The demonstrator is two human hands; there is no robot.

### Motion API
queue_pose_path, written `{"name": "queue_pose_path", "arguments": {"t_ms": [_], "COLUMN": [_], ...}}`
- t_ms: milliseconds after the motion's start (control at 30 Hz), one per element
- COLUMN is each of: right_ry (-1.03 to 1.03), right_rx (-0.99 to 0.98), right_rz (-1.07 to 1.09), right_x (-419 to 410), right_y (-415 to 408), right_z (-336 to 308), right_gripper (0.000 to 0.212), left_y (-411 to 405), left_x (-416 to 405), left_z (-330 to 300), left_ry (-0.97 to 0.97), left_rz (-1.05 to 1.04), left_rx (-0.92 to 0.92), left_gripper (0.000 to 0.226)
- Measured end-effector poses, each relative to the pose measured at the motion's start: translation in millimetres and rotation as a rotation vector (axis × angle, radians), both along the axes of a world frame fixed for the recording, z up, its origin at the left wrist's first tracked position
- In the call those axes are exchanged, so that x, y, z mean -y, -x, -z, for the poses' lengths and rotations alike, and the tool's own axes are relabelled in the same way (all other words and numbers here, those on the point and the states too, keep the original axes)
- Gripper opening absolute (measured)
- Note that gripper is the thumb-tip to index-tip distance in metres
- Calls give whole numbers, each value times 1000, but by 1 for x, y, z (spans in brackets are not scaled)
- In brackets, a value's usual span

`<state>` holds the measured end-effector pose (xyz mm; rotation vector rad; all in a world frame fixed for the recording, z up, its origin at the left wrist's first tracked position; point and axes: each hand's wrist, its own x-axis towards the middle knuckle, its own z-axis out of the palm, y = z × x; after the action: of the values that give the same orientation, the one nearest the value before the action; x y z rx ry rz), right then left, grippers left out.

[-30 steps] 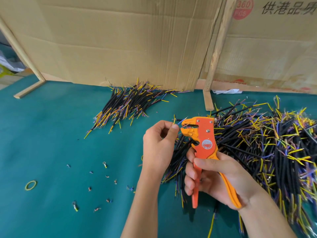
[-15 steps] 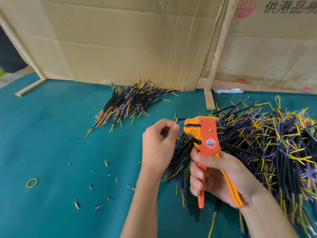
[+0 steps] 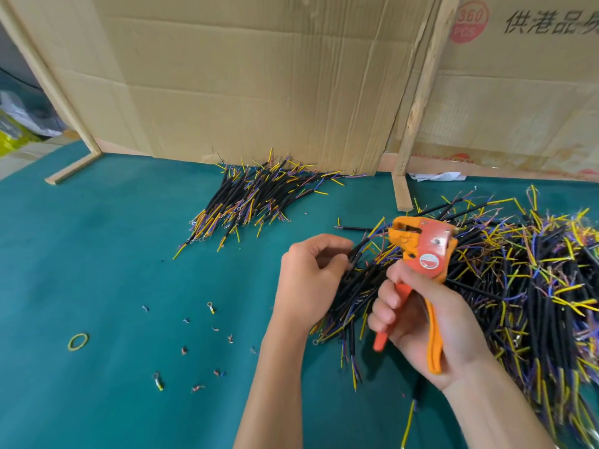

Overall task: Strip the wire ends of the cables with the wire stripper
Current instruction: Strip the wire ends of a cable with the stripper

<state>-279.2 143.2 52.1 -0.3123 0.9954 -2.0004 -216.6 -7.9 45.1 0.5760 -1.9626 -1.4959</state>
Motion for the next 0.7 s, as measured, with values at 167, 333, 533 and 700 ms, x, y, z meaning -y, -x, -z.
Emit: {"name": "queue_pose_path", "arguments": {"t_ms": [167,333,533,700], "right_ry": [217,310,259,247], "right_rx": [38,114,159,152], "right_rz": [6,70,69,45], "right_x": [-5,-5,-3,1], "right_y": [8,12,9,9], "right_z": [0,2,5,5], "right_gripper": [40,43,21,24], "left_y": [7,33,41,34], "left_x": [-12,29,105,122], "left_z": [-11,-16,6,-4], "left_ry": [-14,353,802,879], "left_rz": [162,-419,-472,-479], "left_rx": [39,271,834,781], "left_gripper": [30,29,27,19]}}
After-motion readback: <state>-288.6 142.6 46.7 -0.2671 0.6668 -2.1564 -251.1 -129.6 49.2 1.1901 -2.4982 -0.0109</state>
